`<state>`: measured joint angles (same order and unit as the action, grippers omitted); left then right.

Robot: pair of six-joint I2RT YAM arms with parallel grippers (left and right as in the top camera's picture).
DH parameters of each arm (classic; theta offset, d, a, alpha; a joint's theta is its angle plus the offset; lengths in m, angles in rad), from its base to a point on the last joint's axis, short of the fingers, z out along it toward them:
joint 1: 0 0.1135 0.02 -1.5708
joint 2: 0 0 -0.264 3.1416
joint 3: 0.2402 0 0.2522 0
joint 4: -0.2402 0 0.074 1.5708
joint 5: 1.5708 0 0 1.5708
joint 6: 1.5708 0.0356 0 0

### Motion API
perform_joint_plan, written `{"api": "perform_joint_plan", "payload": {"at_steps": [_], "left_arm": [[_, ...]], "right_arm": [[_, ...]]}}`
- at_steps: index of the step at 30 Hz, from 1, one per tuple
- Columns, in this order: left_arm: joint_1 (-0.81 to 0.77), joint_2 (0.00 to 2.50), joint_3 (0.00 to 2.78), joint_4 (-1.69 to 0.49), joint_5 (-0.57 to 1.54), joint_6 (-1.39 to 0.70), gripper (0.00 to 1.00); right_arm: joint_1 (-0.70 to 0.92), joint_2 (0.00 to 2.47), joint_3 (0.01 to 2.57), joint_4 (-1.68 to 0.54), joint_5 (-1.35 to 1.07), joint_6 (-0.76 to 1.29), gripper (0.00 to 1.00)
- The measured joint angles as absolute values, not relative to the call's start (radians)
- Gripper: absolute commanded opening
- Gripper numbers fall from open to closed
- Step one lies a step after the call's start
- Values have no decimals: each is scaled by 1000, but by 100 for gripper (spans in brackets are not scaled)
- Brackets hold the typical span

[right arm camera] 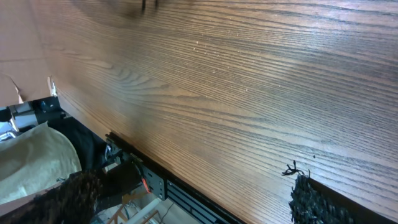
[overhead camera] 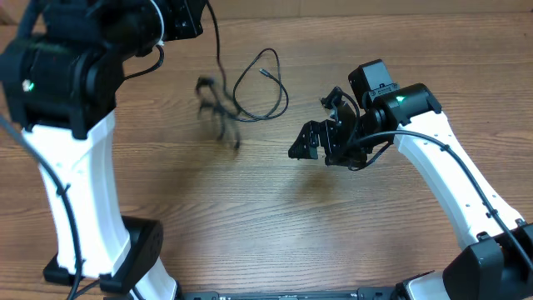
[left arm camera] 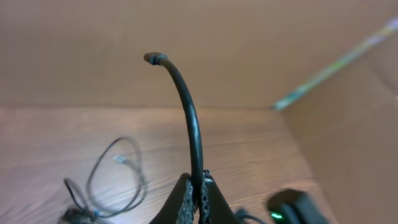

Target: Untangle cables

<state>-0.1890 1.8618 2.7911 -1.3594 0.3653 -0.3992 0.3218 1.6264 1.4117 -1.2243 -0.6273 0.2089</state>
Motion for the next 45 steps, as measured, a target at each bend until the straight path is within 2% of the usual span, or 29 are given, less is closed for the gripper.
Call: {"api": "perform_joint_plan", "payload": {"at_steps": [6, 14, 23, 31, 37, 45], "left_arm": [[-189, 1794, 2804, -1379, 417, -309, 4], [-190, 1869, 2815, -1685, 227, -288, 4], [-190, 1983, 2782, -1634, 224, -315, 4], [-190, 1859, 2795, -1539, 314, -315, 4], [-190, 1721, 2825, -1583, 225, -351, 4], [-190, 1739, 2823, -1692, 105, -482, 4]], "right_arm": [[321, 1626, 1412, -1218, -628, 209, 100], [322, 1626, 1412, -1204, -628, 209, 100], [322, 1626, 1412, -1233, -628, 209, 100], [322, 1626, 1412, -1205, -627, 209, 100], [336, 1626, 1412, -1151, -676, 174, 100], [515, 1627, 1411, -920, -839, 80, 100]]}}
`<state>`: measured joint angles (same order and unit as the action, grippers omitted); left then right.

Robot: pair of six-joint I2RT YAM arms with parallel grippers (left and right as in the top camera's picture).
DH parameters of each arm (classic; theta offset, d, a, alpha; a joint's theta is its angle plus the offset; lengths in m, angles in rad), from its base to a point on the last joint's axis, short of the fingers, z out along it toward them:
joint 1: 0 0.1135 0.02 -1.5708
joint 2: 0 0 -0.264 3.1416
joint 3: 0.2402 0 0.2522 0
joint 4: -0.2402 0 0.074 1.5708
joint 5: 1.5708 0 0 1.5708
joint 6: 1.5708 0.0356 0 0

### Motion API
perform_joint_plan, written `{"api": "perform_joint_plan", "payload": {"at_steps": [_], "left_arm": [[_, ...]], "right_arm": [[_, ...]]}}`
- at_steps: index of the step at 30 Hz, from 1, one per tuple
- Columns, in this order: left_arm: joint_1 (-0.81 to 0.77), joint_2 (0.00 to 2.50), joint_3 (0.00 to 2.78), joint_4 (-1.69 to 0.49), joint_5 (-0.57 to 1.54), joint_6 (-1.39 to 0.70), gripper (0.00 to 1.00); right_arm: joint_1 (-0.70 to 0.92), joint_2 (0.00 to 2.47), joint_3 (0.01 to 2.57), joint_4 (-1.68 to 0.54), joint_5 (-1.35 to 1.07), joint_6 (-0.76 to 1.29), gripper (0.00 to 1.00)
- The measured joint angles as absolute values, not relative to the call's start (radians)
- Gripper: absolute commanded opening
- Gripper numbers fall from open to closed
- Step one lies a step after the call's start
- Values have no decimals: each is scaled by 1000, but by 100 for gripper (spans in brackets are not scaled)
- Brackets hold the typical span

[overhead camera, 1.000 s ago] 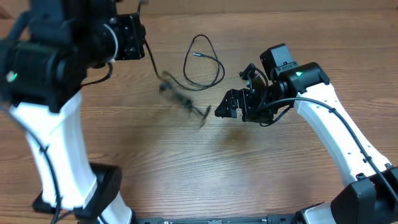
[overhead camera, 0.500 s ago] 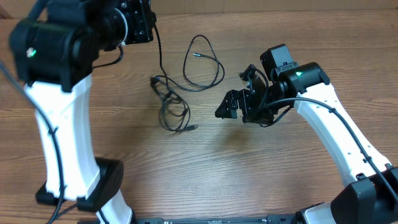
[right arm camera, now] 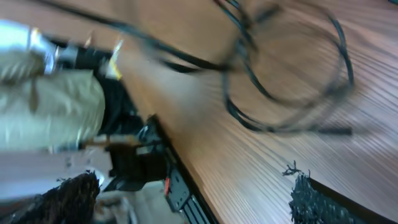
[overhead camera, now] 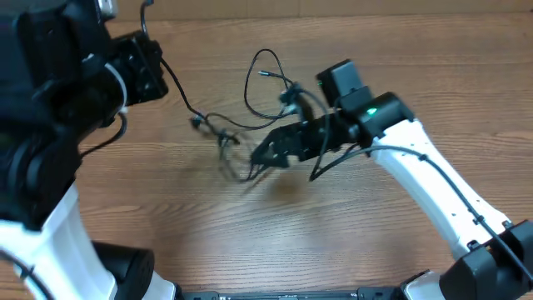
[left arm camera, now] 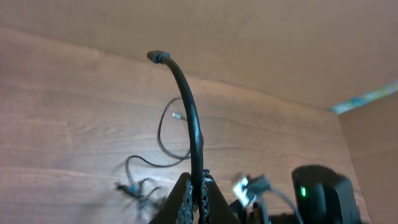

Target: Untangle cables

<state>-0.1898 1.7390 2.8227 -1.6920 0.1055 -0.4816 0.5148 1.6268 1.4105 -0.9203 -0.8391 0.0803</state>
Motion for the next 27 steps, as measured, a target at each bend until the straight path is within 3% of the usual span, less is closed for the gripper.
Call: {"api": "perform_joint_plan", "payload": {"at_steps": [11, 22, 27], "left_arm": [[-190, 1815, 2800, -1694, 233, -519, 4], [-190, 1814, 2800, -1652, 646, -551, 4], [-190, 1803, 2800, -1649, 717, -596, 4]], "right_arm": [[669, 1627, 1411, -840, -595, 207, 100], [675, 1627, 1411, -788, -446, 305, 100], [676, 1627, 1411, -810, -300, 387, 92]]}}
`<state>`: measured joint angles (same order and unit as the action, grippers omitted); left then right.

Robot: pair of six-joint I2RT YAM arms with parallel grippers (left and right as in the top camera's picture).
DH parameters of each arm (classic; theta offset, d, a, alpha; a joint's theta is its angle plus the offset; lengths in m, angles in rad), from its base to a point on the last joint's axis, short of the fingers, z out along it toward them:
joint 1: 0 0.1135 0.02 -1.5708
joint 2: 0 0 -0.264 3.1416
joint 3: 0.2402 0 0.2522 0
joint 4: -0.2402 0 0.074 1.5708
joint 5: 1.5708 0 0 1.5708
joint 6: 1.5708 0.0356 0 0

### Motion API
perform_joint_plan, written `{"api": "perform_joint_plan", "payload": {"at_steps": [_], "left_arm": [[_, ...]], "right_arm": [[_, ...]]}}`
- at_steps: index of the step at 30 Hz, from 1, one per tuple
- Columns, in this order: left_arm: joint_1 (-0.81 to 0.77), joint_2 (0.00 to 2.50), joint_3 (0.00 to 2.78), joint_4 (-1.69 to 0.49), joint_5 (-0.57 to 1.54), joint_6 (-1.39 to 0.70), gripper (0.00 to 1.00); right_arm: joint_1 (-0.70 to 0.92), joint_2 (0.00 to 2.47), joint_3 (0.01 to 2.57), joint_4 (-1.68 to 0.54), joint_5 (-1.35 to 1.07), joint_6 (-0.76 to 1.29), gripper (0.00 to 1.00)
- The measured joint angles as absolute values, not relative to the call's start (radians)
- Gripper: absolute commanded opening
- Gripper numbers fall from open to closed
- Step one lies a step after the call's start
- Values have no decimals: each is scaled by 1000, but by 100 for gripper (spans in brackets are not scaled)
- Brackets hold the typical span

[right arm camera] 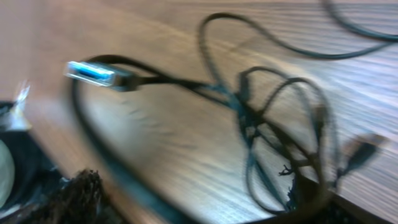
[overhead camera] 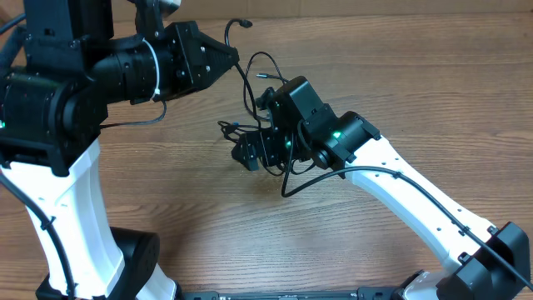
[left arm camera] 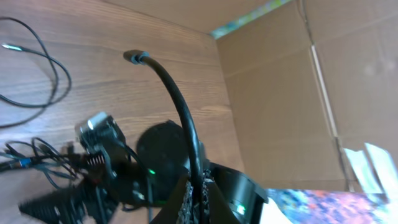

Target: Untangle cables

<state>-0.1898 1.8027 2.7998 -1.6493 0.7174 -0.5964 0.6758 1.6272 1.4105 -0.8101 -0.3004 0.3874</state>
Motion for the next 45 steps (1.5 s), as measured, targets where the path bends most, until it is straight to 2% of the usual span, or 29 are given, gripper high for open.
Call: {"api": "perform_joint_plan", "payload": {"at_steps": [10, 17, 25, 33, 41, 45], "left_arm": [[-190, 1741, 2800, -1638, 803, -654, 4], [-190, 1676, 2800, -1533, 879, -667, 4], [-190, 1567, 2800, -1449, 836, -680, 4], [-190, 1489, 2800, -1459, 533, -682, 4], [-190, 1460, 2801, -1620, 32, -682, 4], [-190, 1468, 2801, -1678, -157, -682, 4]], "right_arm": [[676, 1627, 1411, -837, -80, 532, 89], [676, 1627, 1411, -883, 4, 598, 90], [676, 1627, 1411, -915, 60, 617, 90], [677, 1627, 1411, -924, 71, 617, 91], [677, 1627, 1411, -939, 79, 619, 92], [677, 1627, 1411, -936, 78, 620, 100]]}}
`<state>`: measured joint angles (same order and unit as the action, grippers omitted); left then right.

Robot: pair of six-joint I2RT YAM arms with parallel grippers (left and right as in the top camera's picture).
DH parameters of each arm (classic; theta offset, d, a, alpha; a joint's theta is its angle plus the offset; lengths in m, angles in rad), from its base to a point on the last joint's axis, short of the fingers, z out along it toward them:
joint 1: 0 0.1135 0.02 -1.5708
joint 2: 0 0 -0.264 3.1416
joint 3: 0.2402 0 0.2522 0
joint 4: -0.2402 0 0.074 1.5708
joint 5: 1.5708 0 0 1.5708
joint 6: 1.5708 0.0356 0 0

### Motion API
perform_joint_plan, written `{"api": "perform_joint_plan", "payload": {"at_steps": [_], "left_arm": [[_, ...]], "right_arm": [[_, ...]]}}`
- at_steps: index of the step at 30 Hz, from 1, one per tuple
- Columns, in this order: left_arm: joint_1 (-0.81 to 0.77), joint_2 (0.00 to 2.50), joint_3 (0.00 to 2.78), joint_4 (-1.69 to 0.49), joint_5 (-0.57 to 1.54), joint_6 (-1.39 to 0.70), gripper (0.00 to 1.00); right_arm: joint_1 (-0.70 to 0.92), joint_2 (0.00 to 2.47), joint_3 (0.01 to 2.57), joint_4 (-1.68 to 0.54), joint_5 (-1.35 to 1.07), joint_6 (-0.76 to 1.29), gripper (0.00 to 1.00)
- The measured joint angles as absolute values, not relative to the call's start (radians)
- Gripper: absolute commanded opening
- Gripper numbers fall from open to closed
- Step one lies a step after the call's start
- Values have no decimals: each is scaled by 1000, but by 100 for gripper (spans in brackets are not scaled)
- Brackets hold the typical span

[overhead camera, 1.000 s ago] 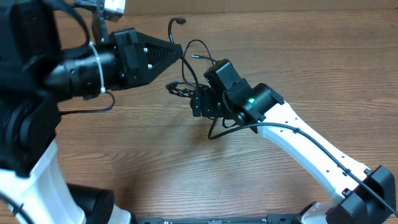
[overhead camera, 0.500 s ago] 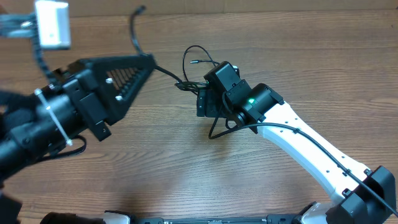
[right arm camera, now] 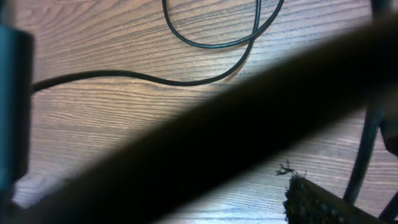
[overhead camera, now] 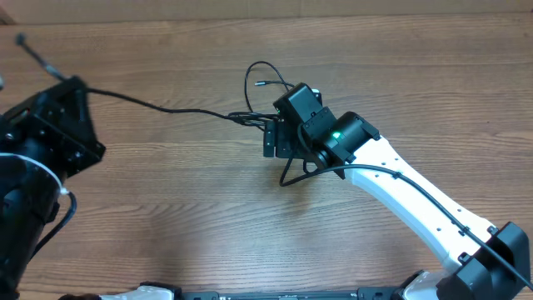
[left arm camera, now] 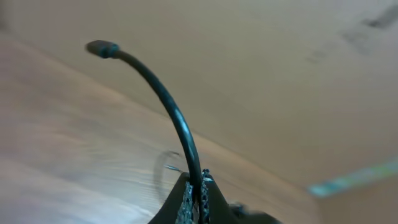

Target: Untangle cables

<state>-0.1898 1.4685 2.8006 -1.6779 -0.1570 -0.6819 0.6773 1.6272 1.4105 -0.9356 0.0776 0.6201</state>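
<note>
My left gripper [left arm camera: 198,186] is shut on a black cable [left arm camera: 168,109], whose plug end [left arm camera: 99,48] sticks up past the fingers. In the overhead view the left gripper [overhead camera: 70,82] is at the far left, and that cable [overhead camera: 158,107] runs stretched across the table to the tangle [overhead camera: 260,119]. The right gripper [overhead camera: 272,138] sits over the tangle, beside a thin loop [overhead camera: 263,77]. In the right wrist view one finger pad [right arm camera: 314,202] shows at lower right. A blurred dark cable [right arm camera: 205,134] crosses close between the open jaws and hides the other finger.
The wooden table [overhead camera: 400,75] stretches right and toward the front. Behind it stands a cardboard wall [left arm camera: 249,74]. A cable slack loop [overhead camera: 291,177] lies under the right arm's wrist. A thin cable loop [right arm camera: 214,37] lies on the wood beyond the right gripper.
My left gripper, still shut on the cable, has gone from above the tangle to the far left, drawing the cable out straight. The right gripper stays at the tangle, slightly further right.
The left gripper held the cable end high at the back left while the right gripper stood open to the right of the tangle. The right gripper then reached left to the tangle. The left arm swung over it, and now holds the cable stretched out to the far left.
</note>
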Motion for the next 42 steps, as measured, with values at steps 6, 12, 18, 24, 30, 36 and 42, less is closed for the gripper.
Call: {"api": "perform_joint_plan", "payload": {"at_steps": [6, 12, 18, 24, 30, 36, 42], "left_arm": [[-190, 1509, 2798, -1694, -339, -681, 4], [-190, 1539, 2775, -1694, -422, -678, 4], [-190, 1556, 2726, -1694, -493, -659, 4], [-194, 1560, 2680, -1694, -529, -644, 4], [-196, 1560, 2670, -1694, -527, -625, 4], [-196, 1560, 2670, -1694, -455, -585, 4], [-195, 1569, 2670, -1694, -324, -517, 4]], "right_arm": [[684, 1627, 1411, -936, 76, 619, 100], [684, 1627, 1411, -958, 76, 616, 100], [684, 1627, 1411, -1019, 90, 574, 100], [685, 1627, 1411, -1093, 168, 577, 100], [683, 1627, 1410, -1043, 125, 574, 100], [681, 1627, 1413, -962, -105, 445, 100], [681, 1602, 1455, -960, -240, 373, 100]]}}
